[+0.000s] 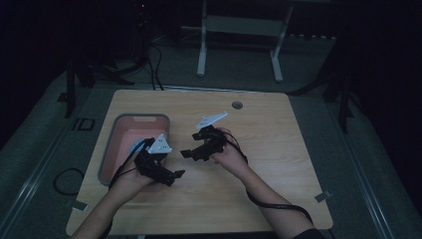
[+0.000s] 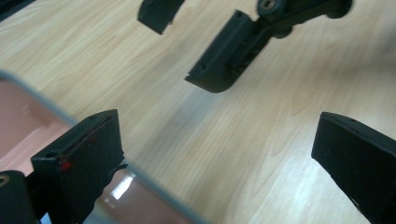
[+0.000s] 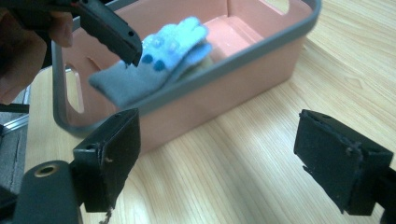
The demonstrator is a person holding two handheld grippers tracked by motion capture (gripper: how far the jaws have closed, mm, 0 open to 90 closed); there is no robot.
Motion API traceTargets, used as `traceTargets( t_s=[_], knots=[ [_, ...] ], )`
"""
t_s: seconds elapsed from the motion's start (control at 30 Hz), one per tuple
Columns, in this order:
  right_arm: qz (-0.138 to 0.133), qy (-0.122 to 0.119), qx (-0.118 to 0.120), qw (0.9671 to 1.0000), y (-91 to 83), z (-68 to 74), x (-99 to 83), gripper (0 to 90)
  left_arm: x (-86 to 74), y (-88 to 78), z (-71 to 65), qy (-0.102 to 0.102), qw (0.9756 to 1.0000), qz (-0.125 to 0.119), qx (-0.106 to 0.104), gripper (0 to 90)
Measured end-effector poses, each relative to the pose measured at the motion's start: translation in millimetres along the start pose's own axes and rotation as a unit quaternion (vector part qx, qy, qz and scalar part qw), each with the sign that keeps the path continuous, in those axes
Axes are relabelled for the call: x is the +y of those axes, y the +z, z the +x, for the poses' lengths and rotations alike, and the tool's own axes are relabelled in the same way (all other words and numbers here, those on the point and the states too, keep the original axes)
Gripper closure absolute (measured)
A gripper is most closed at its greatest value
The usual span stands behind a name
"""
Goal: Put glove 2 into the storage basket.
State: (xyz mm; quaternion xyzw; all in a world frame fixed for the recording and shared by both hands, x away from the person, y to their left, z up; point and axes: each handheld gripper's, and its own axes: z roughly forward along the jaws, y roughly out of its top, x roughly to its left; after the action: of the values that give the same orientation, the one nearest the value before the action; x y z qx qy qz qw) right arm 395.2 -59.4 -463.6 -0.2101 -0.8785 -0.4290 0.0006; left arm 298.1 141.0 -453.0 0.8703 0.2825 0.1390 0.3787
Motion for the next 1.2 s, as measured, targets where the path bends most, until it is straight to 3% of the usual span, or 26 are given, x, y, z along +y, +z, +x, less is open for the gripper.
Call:
traceTargets(
  t_s=[0.43,0.87,0.9,1.07,1.2],
  knots=[
    [0.006,0.010,-0.001,0.9999,-22.9,-7.7,-38.7,14.1,9.1,32.9,-23.3,0.012,0.9987,-0.015,-0.048,2.3],
    [0.011,0.020,-0.013,0.9997,-40.6,-17.5,-72.6,14.1,11.5,52.1,-40.6,0.023,0.9964,-0.029,-0.076,2.3],
    [0.010,0.022,-0.014,0.9996,-44.9,-19.6,-81.5,14.1,12.0,59.2,-47.2,0.031,0.9953,-0.031,-0.086,2.3],
    [0.005,0.026,-0.018,0.9995,-50.8,-22.2,-94.0,14.1,11.9,66.0,-52.2,0.037,0.9948,-0.029,-0.091,2.3],
    [0.000,0.033,-0.024,0.9992,-56.7,-25.3,-106.3,14.0,10.5,77.4,-59.9,0.049,0.9928,-0.030,-0.105,2.3]
  ],
)
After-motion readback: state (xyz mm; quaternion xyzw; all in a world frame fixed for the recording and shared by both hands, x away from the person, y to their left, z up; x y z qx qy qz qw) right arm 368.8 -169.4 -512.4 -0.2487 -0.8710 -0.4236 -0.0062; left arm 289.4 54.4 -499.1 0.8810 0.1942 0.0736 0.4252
